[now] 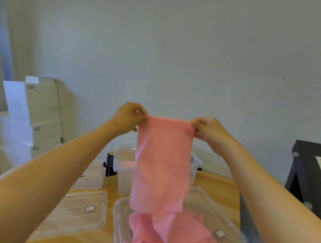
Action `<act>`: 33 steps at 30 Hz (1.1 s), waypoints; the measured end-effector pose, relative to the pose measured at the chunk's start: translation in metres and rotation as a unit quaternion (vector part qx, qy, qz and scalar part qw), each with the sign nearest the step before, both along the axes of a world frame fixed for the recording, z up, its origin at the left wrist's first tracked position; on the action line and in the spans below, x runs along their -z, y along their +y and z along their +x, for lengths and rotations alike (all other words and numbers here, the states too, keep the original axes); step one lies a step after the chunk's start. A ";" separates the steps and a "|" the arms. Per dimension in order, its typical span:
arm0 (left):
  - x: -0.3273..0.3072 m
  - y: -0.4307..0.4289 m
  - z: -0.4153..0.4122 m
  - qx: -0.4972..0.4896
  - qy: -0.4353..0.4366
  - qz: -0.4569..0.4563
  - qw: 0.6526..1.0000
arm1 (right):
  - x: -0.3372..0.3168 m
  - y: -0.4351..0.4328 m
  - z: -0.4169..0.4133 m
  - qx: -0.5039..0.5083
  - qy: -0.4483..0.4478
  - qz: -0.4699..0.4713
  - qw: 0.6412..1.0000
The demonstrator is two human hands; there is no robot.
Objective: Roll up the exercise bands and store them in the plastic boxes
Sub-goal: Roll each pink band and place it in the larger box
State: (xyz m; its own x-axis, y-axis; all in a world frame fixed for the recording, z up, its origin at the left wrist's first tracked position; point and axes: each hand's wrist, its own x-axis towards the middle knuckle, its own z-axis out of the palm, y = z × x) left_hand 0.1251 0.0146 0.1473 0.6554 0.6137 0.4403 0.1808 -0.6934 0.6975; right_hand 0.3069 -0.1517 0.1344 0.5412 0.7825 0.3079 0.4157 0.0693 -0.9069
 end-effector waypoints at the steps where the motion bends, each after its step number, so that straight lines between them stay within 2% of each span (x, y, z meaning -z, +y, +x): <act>1: -0.017 0.001 0.007 -0.016 -0.076 0.028 0.997 | -0.016 0.008 -0.001 0.044 -0.024 0.065 0.997; 4: -0.069 0.003 0.017 0.000 -0.225 0.044 0.973 | -0.065 0.021 -0.011 0.115 -0.079 0.216 0.967; 6: -0.089 0.000 0.014 0.019 -0.253 0.036 0.967 | -0.087 0.021 -0.014 0.117 -0.094 0.249 0.957; 8: -0.092 -0.004 0.009 0.041 -0.240 0.028 0.969 | -0.093 0.018 -0.012 0.113 -0.098 0.245 0.958; 13: -0.058 -0.009 -0.004 0.049 -0.138 0.009 0.989 | -0.063 0.011 -0.005 0.117 -0.095 0.176 0.973; 18: -0.032 -0.020 -0.017 0.070 -0.101 -0.006 0.992 | -0.033 -0.008 -0.013 0.082 -0.036 0.119 0.989; 24: -0.016 -0.037 -0.045 0.112 -0.046 -0.053 0.991 | -0.029 -0.045 -0.031 0.028 -0.022 0.084 0.996; 28: 0.020 -0.056 -0.077 0.145 0.020 -0.113 0.983 | 0.001 -0.076 -0.049 -0.068 0.000 -0.024 0.997; 33: 0.115 -0.082 -0.107 0.164 0.117 -0.181 0.963 | 0.088 -0.112 -0.068 -0.149 0.061 -0.180 0.970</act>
State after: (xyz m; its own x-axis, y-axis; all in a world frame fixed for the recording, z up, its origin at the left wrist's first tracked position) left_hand 0.0186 -0.0672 0.0323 0.8951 0.4427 0.0528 0.1755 -0.4587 0.8711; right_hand 0.2384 -0.2636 0.0469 0.2888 0.9551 -0.0668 0.3139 -0.1604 -0.9358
